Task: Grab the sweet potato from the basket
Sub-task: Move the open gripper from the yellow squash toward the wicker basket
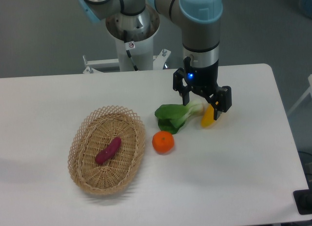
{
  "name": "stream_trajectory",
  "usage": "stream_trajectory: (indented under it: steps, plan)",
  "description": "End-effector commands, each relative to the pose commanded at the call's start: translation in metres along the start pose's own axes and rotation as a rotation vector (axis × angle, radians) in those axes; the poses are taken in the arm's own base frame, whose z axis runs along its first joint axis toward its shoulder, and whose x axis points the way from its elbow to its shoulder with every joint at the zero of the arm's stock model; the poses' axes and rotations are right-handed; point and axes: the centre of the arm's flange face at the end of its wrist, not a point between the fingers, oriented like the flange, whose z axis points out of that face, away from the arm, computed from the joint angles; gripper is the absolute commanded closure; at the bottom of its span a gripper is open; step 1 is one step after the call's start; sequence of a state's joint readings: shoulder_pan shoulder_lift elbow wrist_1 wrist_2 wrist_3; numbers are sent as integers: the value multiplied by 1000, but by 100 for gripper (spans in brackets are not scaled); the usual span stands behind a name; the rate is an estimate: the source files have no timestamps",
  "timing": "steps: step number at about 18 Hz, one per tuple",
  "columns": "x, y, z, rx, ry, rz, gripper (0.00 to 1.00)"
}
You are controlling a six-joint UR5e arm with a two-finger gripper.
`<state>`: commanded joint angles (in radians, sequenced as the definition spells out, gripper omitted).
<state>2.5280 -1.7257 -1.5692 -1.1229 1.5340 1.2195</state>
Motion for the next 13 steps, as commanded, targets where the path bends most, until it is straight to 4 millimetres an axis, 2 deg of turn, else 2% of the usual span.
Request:
stream_trajectory:
  steps: [4,7,11,13]
  plan:
    - [5,-3,8,5,18,-27,0]
    - [11,-3,14,11,34,-128,0]
    - [13,-12,31,11,58,-193,0]
    - [21,-24,40,10,75,-213,0]
